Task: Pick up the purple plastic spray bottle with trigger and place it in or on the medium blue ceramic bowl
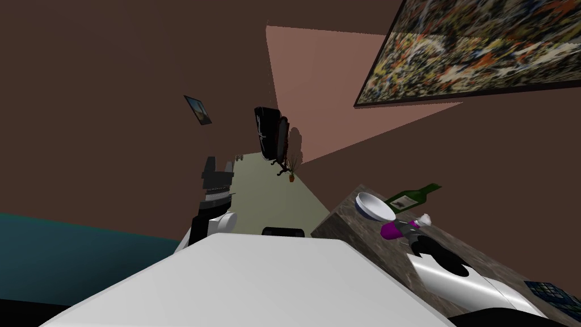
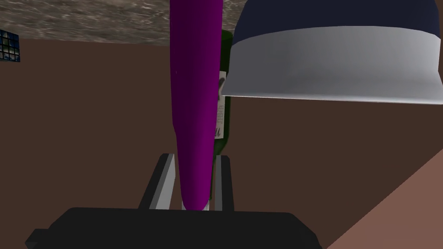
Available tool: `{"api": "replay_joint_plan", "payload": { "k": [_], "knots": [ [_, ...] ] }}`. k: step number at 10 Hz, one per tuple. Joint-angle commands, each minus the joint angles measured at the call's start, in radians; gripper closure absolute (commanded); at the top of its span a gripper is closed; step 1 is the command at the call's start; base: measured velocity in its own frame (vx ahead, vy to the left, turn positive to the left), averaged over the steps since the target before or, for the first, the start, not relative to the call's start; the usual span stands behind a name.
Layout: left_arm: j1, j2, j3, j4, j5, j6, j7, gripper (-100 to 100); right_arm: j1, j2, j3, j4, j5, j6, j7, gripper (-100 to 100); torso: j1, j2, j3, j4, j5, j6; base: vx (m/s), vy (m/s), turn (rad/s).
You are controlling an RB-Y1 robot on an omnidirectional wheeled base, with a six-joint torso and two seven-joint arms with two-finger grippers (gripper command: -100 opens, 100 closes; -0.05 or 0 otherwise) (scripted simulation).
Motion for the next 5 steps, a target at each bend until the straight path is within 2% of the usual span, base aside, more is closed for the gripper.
{"api": "replay_joint_plan", "payload": {
  "k": [1, 2, 3, 4, 5],
  "knots": [
    [0.0, 0.0, 0.0, 0.0, 0.0, 0.0, 0.0, 0, 0.0, 0.0, 0.0, 0.0, 0.0, 0.0, 0.0, 100, 0.0, 0.0, 0.0, 0.0, 0.0, 0.0, 0.0, 0.0, 0.0],
    [0.0, 0.0, 0.0, 0.0, 0.0, 0.0, 0.0, 0, 0.0, 0.0, 0.0, 0.0, 0.0, 0.0, 0.0, 100, 0.0, 0.0, 0.0, 0.0, 0.0, 0.0, 0.0, 0.0, 0.0],
    [0.0, 0.0, 0.0, 0.0, 0.0, 0.0, 0.0, 0, 0.0, 0.0, 0.0, 0.0, 0.0, 0.0, 0.0, 0, 0.0, 0.0, 0.0, 0.0, 0.0, 0.0, 0.0, 0.0, 0.0],
    [0.0, 0.0, 0.0, 0.0, 0.0, 0.0, 0.0, 0, 0.032, 0.009, 0.007, -0.029, -0.012, -0.011, 0.007, 100, 0.0, 0.0, 0.0, 0.0, 0.0, 0.0, 0.039, 0.019, -0.158],
    [0.0, 0.0, 0.0, 0.0, 0.0, 0.0, 0.0, 0, 0.018, 0.005, 0.003, -0.016, -0.006, -0.008, 0.003, 100, 0.002, -0.001, -0.001, -0.001, -0.001, 0.002, 0.023, 0.019, -0.056]
  ]
}}
